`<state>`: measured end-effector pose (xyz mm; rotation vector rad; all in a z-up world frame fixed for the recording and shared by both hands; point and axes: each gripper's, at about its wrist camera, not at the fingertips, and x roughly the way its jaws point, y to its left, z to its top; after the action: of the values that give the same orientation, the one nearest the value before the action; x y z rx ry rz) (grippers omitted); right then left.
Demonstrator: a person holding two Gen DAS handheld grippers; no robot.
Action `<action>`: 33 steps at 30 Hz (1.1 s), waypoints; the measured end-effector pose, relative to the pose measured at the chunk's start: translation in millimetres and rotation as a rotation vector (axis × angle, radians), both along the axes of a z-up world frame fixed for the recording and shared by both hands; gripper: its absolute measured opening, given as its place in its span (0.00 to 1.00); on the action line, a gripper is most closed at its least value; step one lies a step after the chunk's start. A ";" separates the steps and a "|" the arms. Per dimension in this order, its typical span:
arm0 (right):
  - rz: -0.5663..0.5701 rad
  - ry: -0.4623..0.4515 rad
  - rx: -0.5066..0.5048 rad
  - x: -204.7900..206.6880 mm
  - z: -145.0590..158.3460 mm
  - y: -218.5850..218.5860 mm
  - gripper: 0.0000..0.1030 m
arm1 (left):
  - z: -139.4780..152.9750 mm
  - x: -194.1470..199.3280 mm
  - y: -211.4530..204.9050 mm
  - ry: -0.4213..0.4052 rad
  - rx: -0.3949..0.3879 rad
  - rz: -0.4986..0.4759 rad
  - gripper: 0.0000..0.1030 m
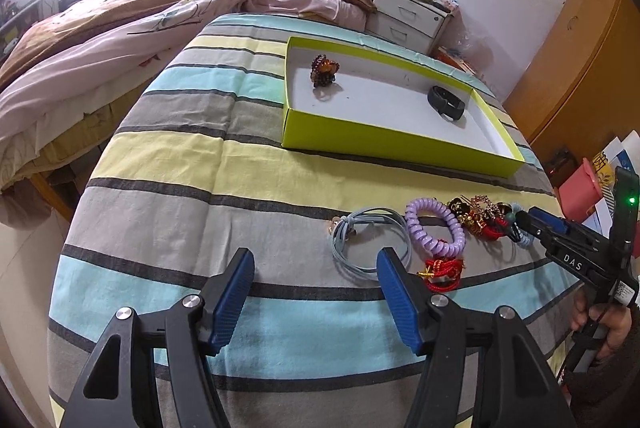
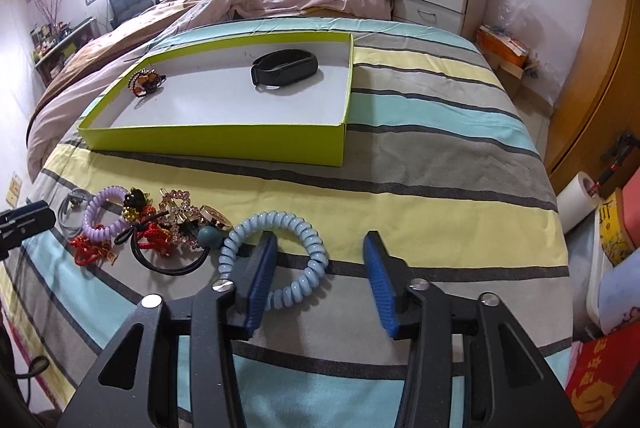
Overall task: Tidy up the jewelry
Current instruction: 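Close the right tool on the light-blue coiled hair tie and lift it, then close the left tool on the grey cable ring and lift it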
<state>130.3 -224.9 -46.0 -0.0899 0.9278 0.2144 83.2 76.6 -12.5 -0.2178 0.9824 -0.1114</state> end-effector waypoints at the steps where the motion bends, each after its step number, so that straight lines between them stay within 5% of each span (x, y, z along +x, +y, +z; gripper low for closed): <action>1: -0.002 -0.003 -0.005 -0.9 0.4 0.6 0.25 | -0.3 1.4 -0.9 0.001 0.004 0.001 0.61; 6: 0.000 -0.006 0.001 -3.4 1.6 0.7 0.11 | -2.0 8.2 -6.9 0.012 0.027 -0.012 0.61; 18: -0.082 -0.079 0.091 -10.3 21.5 -22.7 0.09 | -6.8 23.2 -21.3 0.004 0.160 -0.031 0.58; 33: -0.066 -0.086 0.120 -10.5 24.6 -18.7 0.10 | -7.1 29.4 -33.8 -0.027 0.208 -0.097 0.29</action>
<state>119.8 -243.6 -21.4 0.0422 0.8290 0.2037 112.6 42.9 -19.6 0.0222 0.9704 -0.0997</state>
